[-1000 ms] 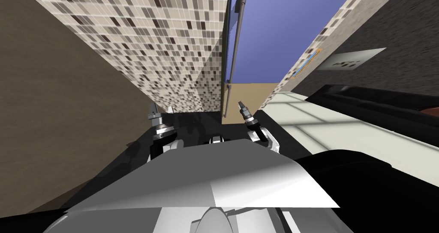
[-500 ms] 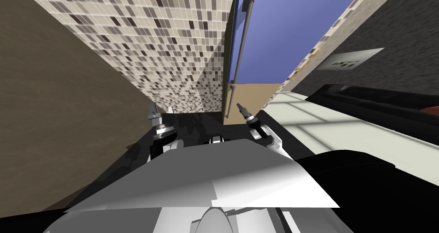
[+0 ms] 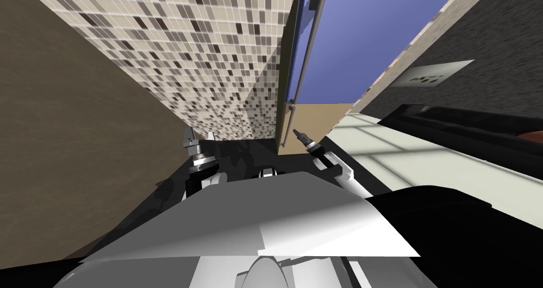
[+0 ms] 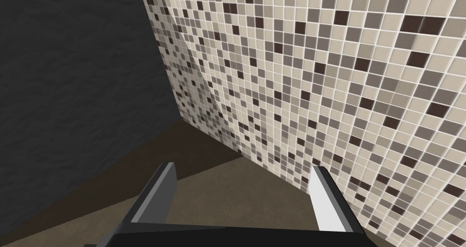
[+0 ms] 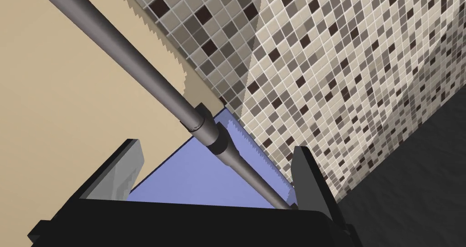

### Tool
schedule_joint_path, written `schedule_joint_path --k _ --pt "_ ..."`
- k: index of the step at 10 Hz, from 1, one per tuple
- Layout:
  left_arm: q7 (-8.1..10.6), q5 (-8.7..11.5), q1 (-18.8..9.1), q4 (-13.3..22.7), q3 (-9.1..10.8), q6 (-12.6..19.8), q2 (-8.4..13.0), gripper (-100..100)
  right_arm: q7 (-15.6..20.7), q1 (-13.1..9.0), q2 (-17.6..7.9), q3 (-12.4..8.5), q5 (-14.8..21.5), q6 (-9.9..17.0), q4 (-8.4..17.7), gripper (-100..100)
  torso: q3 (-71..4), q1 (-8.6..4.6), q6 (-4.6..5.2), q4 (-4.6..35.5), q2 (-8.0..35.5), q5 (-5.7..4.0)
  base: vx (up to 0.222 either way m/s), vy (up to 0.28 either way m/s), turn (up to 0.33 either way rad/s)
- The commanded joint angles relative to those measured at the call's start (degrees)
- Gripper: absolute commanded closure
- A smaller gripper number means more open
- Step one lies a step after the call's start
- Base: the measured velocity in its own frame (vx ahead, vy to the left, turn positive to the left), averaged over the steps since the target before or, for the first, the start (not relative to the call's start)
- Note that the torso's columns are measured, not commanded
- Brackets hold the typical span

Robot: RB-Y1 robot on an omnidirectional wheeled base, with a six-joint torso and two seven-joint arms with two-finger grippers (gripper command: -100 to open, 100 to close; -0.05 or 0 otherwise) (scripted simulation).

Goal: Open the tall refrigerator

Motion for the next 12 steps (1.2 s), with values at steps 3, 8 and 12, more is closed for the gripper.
schedule_joint_path --k 3,8,12 --pt "0.0 0.0 0.0 0.0 0.0 0.0 0.0 0 1.0 -2.0 -8.0 -0.9 4.0 2.6 4.5 -100 0.0 0.04 0.0 0.0 0.0 0.01 0.057 0.112 -0.017" --pt "0.0 0.0 0.0 0.0 0.0 0.0 0.0 0 1.7 -3.4 -13.9 -1.6 6.6 4.0 7.9 -100 0.0 0.01 0.01 0.0 0.0 -0.01 0.039 0.075 -0.013" --pt "0.0 0.0 0.0 0.0 0.0 0.0 0.0 0 2.5 -4.8 -19.5 -2.2 9.1 5.5 11.5 -100 0.0 0.03 0.01 0.0 0.0 0.0 0.043 0.088 -0.013"
